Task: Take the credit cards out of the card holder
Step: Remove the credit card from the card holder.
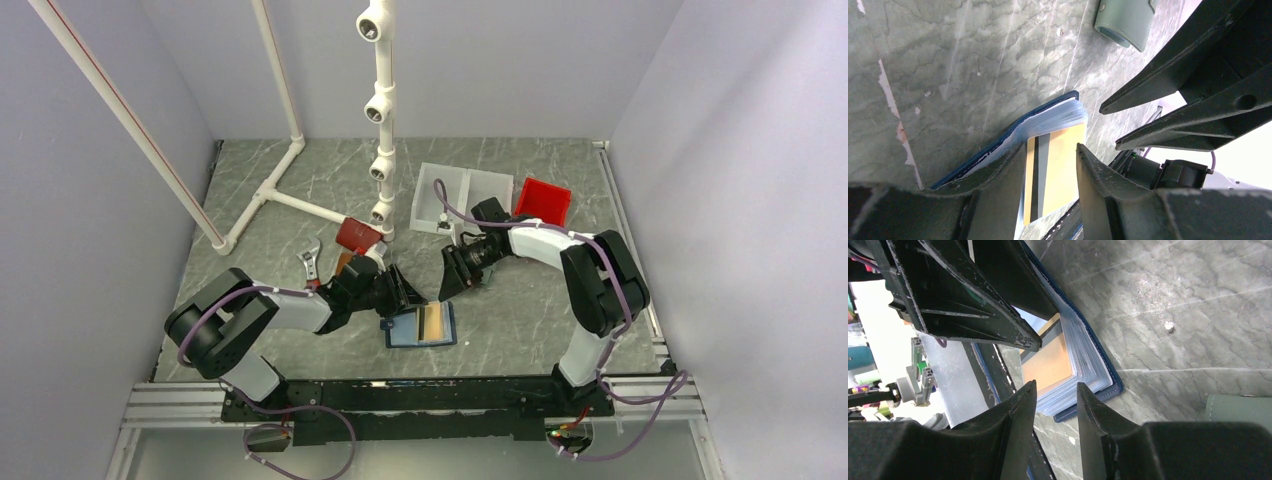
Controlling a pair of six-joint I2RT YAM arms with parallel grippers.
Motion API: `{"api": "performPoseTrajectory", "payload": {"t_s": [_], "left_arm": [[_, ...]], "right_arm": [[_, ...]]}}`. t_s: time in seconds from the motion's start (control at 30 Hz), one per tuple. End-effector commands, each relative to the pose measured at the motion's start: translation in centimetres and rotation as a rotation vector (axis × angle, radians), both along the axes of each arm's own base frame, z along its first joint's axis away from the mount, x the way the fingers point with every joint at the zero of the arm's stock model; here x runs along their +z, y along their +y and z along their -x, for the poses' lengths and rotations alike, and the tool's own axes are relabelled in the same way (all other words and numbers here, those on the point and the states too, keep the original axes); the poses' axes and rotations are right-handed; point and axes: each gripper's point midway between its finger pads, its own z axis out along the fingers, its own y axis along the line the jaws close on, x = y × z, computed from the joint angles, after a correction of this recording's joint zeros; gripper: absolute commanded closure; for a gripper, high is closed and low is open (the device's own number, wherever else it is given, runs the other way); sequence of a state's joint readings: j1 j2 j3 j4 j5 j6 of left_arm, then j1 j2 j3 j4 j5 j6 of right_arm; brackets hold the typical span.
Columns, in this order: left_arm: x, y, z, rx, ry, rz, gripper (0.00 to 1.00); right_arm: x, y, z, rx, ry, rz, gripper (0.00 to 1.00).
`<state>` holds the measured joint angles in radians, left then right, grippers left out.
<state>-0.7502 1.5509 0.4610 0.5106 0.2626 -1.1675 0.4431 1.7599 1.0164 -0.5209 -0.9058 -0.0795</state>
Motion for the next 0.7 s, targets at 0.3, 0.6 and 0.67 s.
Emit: {"api": "performPoseTrajectory", "payload": {"t_s": [0.3, 0.6, 0.67], "left_arm": [[1.4, -0.4, 0.0, -0.009, -0.041, 0.028, 0.53], [1.6, -0.2, 0.1, -0.007, -0.049, 0.031, 0.53], [1.7, -0.3, 0.1, -0.010, -0.051, 0.035, 0.53]], "right_arm": [[-0.7, 0.3, 0.3, 0.036, 0.030, 0.027, 0.63], [-1.1, 1.2, 1.4, 0.080, 0.069, 0.030, 0.64], [-0.9, 1.3, 1.5, 0.086, 0.074, 0.019, 0.64]]}}
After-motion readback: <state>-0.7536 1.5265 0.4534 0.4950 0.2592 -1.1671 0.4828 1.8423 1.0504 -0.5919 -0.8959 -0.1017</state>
